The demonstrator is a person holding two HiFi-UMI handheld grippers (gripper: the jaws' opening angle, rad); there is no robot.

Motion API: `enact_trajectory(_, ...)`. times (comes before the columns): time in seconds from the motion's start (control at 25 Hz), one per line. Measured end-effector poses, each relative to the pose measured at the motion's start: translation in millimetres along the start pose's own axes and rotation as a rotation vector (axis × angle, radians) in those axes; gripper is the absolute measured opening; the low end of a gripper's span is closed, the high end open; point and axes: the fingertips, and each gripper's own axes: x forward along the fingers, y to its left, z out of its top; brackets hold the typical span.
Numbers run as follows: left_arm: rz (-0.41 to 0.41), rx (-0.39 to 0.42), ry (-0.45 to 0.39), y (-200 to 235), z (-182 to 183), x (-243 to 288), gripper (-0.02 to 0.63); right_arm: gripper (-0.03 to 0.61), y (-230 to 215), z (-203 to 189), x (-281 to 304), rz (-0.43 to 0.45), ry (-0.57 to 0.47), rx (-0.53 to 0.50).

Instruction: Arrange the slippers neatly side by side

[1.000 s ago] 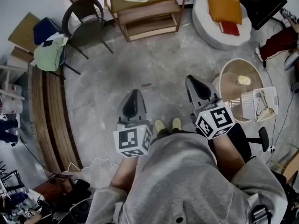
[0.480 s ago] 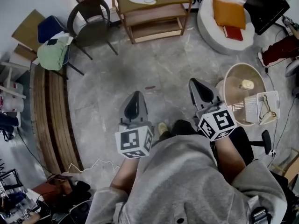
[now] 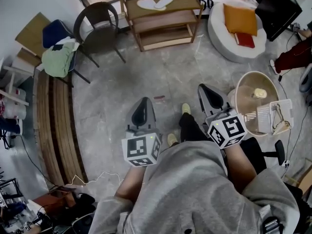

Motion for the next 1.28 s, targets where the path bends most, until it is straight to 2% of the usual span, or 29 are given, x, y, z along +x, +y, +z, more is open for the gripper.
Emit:
enact_trajectory(0.2,-0.01,0.008,-0.006,2.8,1.0,18.0,0.02,0.023,-9.2,-1.8,15.7,0.001,-0.004,-0.004)
enact_trajectory(0.4,-0.002,0.027,-0.008,3.8,7.1,51.0,0.02,0.023,-36.3,-5.0,43.7,0.012,0.002,0.015)
enact_trajectory(0.88,0.003,0.018,0.047,29.5,33.8,190.7,0.02,0.023,-135.2,16.5,154.7,-0.02,0.023,0.03)
enact_trajectory(1.28,0.021,0.007,0.088,27.2,57.7,285.6,0.021,0.024,-214.2,38.3,225.6,-0.013,0.048,0.061)
